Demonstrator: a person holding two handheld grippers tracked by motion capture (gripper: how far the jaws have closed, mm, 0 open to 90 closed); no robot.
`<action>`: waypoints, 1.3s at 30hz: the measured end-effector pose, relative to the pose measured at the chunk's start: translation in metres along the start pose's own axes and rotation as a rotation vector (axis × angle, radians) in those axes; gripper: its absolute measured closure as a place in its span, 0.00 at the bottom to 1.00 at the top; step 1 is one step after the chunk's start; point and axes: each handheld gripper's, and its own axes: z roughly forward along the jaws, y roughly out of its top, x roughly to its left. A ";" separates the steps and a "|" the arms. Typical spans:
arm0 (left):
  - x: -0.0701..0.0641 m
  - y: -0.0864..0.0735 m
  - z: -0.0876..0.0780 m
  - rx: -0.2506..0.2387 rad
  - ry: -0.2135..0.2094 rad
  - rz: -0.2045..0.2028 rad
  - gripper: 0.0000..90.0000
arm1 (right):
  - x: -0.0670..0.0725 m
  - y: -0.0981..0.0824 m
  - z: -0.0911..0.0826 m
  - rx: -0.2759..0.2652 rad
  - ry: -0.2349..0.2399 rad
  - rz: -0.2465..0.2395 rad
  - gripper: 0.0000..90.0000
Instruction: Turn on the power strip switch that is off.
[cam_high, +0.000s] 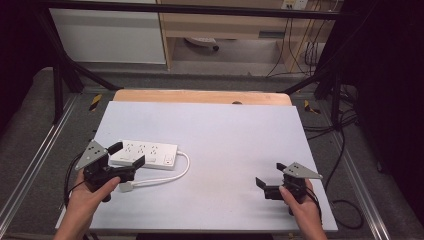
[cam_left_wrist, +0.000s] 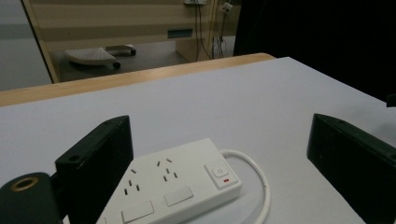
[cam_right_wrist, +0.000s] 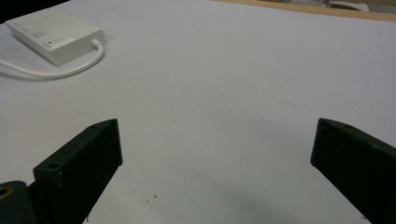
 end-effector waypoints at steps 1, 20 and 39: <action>0.000 0.001 0.001 -0.002 0.000 0.000 0.08 | 0.000 0.000 0.000 0.000 0.000 -0.001 0.03; 0.000 -0.001 0.028 0.039 -0.009 0.032 0.08 | 0.001 0.000 0.000 0.004 -0.003 -0.007 0.03; 0.006 -0.013 0.056 0.080 0.018 0.015 0.10 | 0.001 0.000 0.000 0.005 -0.007 -0.003 0.03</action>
